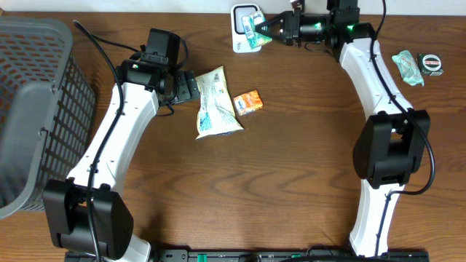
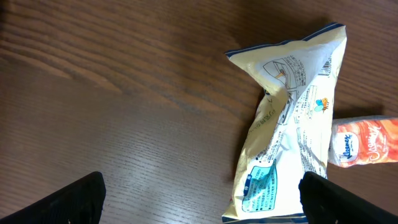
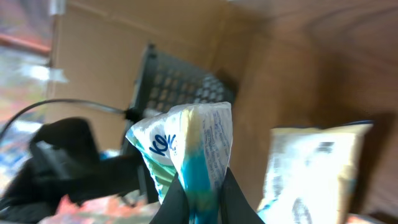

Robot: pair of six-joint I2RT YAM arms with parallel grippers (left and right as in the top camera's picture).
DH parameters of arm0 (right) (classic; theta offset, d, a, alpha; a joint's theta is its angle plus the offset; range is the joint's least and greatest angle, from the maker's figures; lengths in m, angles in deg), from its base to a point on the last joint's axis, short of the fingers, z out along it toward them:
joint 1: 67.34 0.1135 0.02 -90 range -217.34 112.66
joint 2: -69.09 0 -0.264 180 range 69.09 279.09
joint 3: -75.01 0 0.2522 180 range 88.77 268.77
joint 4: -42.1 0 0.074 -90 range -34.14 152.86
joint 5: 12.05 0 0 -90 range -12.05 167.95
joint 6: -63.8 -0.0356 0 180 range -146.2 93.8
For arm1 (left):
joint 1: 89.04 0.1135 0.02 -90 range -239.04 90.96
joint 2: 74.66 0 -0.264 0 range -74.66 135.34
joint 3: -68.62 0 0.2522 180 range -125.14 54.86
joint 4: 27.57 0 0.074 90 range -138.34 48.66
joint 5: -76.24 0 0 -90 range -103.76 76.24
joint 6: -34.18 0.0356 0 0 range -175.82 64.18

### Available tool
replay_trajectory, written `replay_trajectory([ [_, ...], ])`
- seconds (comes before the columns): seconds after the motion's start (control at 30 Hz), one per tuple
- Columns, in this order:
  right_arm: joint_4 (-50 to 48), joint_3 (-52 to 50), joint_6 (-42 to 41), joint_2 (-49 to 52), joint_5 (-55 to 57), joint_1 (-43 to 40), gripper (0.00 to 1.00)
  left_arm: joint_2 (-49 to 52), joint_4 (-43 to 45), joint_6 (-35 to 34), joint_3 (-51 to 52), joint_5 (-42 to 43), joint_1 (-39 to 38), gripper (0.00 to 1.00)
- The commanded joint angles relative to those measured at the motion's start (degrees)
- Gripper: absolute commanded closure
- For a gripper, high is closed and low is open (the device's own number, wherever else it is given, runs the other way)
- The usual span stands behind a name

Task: Scan the item barcode
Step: 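Hold the teal tissue pack up to the scanner window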

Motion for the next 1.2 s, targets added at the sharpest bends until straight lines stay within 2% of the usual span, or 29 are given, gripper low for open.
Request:
replay_trajectory([
  [0.0,-0.70,0.87,-3.87,-0.13,-7.13,0.46,0.99,0.02,-0.17,-0.11,0.07,-0.09,0.20,0.02],
  [0.6,-0.74,0.85,-2.21,-0.11,-8.39,0.42,0.99,0.02,-0.17,-0.11,0.07,-0.09,0.20,0.02],
  [0.77,-0.39,0.85,2.75,-0.11,-5.86,0.57,0.99,0.02,-0.17,-0.11,0.07,-0.09,0.20,0.02],
  [0.9,7.82,0.85,16.59,-0.11,10.01,1.46,0.99,0.02,-0.17,-0.11,0.07,-0.09,0.20,0.02],
  [1.03,18.38,0.85,25.79,-0.11,36.52,3.63,0.99,0.02,-0.17,-0.11,0.07,-0.09,0.20,0.03],
  [1.17,21.27,0.85,34.40,-0.11,61.31,7.10,0.99,0.02,-0.17,-0.11,0.07,-0.09,0.20,0.02],
])
